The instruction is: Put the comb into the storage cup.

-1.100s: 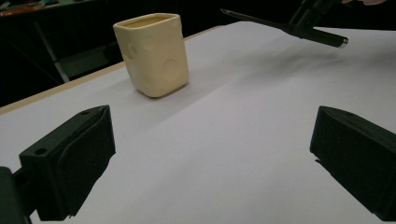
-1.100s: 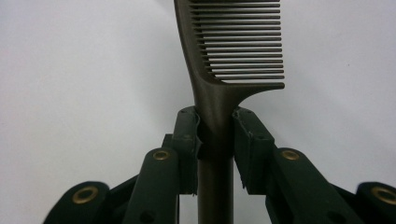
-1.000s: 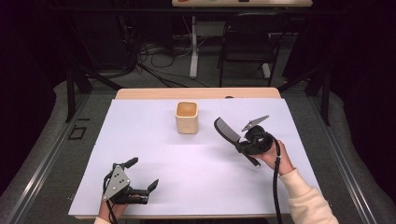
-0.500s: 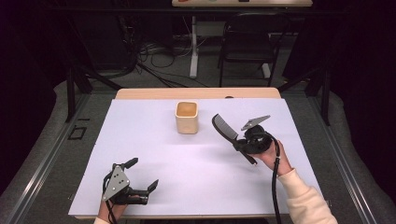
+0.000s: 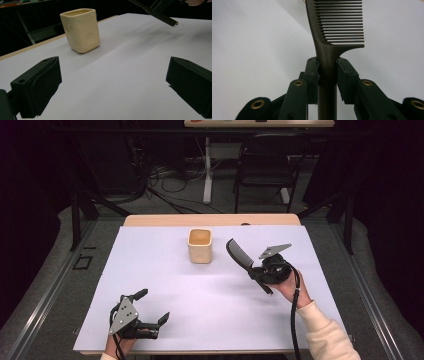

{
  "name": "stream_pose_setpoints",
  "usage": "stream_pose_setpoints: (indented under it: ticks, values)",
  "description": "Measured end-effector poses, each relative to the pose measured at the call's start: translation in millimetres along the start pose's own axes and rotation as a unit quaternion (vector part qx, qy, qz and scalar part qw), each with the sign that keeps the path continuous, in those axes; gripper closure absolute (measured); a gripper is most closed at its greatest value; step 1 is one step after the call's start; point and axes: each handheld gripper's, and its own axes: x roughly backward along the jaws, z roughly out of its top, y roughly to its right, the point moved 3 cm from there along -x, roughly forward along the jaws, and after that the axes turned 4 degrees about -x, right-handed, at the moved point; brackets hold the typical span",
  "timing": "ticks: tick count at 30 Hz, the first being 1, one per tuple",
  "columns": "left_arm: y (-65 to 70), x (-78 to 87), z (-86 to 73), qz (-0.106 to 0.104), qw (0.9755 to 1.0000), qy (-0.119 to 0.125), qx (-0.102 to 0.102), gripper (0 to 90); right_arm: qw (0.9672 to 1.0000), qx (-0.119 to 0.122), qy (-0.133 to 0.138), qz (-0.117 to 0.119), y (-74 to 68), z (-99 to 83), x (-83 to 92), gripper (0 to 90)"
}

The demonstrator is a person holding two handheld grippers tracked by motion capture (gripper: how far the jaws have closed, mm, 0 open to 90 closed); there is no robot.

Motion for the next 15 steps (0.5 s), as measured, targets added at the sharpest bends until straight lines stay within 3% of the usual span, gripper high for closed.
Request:
stream_pose_setpoints:
  ticks: [15]
  values:
    - [-0.7, -5.3, 1.9, -0.013, 0.9999, 0.004, 0.0, 0.2, 0.9997, 0.007, 0.022, -0.004, -2.7, 3.2, -1.9, 71.9]
